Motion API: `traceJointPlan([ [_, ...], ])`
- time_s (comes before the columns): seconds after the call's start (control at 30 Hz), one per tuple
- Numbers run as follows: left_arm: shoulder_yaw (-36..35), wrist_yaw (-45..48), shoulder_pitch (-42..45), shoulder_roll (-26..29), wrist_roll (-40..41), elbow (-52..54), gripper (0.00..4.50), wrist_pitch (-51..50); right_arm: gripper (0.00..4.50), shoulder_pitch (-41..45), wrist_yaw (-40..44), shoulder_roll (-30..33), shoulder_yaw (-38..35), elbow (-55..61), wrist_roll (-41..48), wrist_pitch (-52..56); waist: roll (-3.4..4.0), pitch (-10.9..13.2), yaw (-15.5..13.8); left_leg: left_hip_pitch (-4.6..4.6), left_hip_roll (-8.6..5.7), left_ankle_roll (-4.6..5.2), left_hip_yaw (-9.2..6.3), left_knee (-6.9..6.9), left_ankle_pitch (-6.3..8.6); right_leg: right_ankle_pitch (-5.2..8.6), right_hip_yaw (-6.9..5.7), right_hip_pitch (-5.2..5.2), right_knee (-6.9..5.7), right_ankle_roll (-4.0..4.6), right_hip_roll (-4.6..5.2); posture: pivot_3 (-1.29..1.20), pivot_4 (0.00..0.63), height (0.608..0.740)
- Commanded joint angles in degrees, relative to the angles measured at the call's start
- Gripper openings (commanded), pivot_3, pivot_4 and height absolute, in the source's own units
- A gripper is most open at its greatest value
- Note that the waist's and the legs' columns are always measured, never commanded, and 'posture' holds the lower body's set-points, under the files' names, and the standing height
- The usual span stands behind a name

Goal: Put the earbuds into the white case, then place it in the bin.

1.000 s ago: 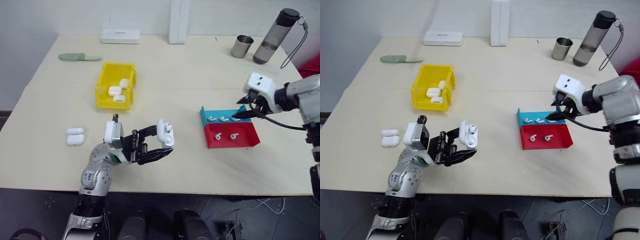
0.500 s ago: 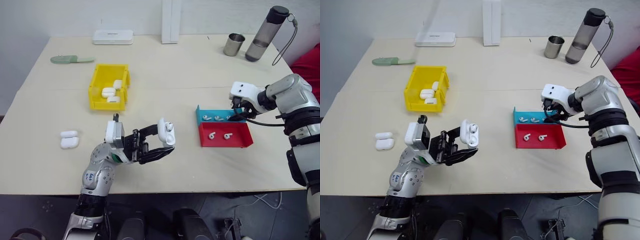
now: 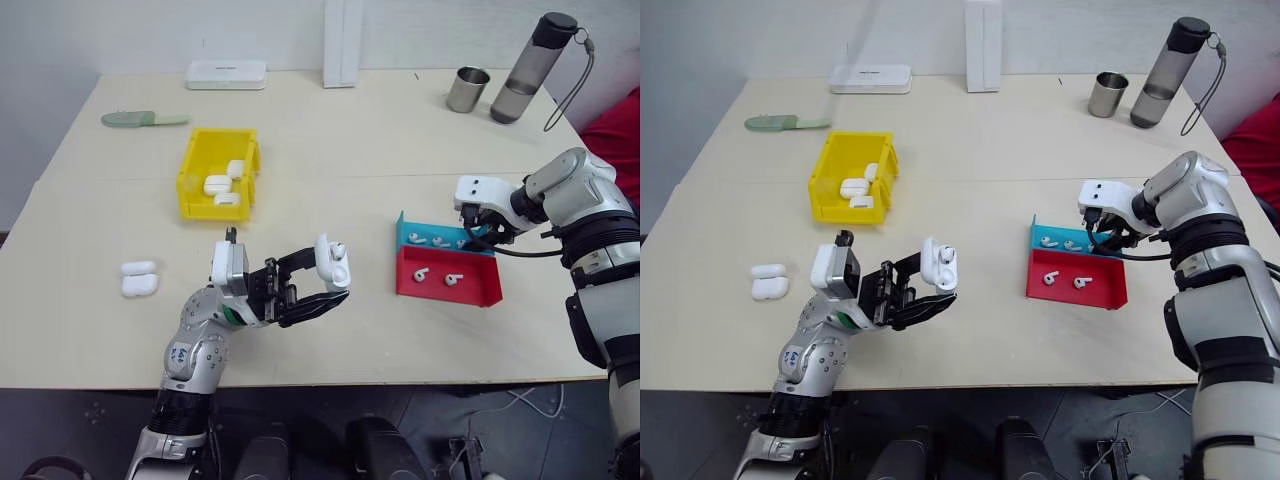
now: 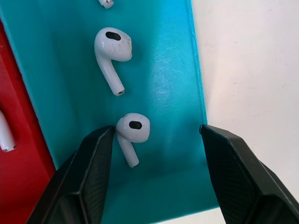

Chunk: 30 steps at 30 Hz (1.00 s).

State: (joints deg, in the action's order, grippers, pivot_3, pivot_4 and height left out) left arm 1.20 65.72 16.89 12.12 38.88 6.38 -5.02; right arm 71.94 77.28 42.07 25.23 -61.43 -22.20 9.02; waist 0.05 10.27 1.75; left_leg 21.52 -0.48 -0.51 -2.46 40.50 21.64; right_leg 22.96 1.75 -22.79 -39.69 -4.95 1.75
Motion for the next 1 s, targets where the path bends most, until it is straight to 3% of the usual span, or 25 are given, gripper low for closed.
traceJointPlan([
  [0.03, 0.5, -0.2, -0.5, -0.1, 0.1, 2.9, 2.76, 0.8, 2.92, 1.3, 1.1, 0.2, -0.2, 0.2, -0.7, 0.0, 0.0, 0.0, 0.0, 0.0, 0.0, 0.0, 0.0, 0.0, 0.0, 0.0, 0.0, 0.0, 0.0, 0.0, 0.0, 0.0, 0.15, 0.74],
  [0.13, 0.5, -0.3, -0.5, 0.0, 0.0, 3.0, 2.76, 0.6, 2.43, 0.9, 1.8, 0.0, -0.4, 0.3, -0.6, 0.4, 0.0, 0.0, 0.0, 0.0, 0.0, 0.0, 0.0, 0.02, 0.0, 0.0, 0.0, 0.0, -0.03, 0.0, 0.0, 0.0, 0.15, 0.74],
  [0.33, 0.4, -0.4, -0.5, 0.3, 0.1, 3.1, 2.76, 0.4, 0.46, 0.6, 2.1, -0.2, -0.7, 0.7, -0.5, 0.8, 0.0, 0.0, 0.0, 0.0, 0.0, 0.0, 0.0, 0.09, 0.0, 0.0, 0.01, 0.0, -0.08, 0.0, 0.0, 0.0, 0.15, 0.74],
  [0.7, 0.5, -0.5, 0.1, 0.4, 0.2, 2.7, 2.76, 0.3, 0.44, 0.5, 2.9, 0.3, -2.5, 1.9, 1.3, 1.3, 0.0, 0.0, 0.0, 0.0, 0.0, 0.0, 0.0, 0.12, 0.0, 0.0, 0.01, 0.0, -0.11, 0.0, 0.0, 0.0, 0.15, 0.74],
  [0.87, 0.2, -0.6, 0.5, 0.6, 0.6, 2.9, 2.76, -0.1, 0.44, 3.6, 2.1, 3.4, -9.9, 4.7, 7.0, 3.2, 0.0, 0.0, -0.1, 0.0, 0.0, 0.0, 0.01, 0.13, 0.0, 0.0, 0.01, 0.0, -0.11, 0.0, 0.0, 0.0, 0.15, 0.74],
  [1.0, -0.5, -0.2, 1.2, 1.0, 1.8, 2.9, 2.76, -1.1, 0.44, 1.5, 11.7, 7.5, -18.7, 14.9, 18.4, 6.5, 0.0, 0.0, -0.2, 0.02, -0.01, 0.0, -0.01, 0.11, 0.0, 0.0, 0.0, -0.01, -0.1, 0.0, 0.0, 0.0, 0.15, 0.74],
])
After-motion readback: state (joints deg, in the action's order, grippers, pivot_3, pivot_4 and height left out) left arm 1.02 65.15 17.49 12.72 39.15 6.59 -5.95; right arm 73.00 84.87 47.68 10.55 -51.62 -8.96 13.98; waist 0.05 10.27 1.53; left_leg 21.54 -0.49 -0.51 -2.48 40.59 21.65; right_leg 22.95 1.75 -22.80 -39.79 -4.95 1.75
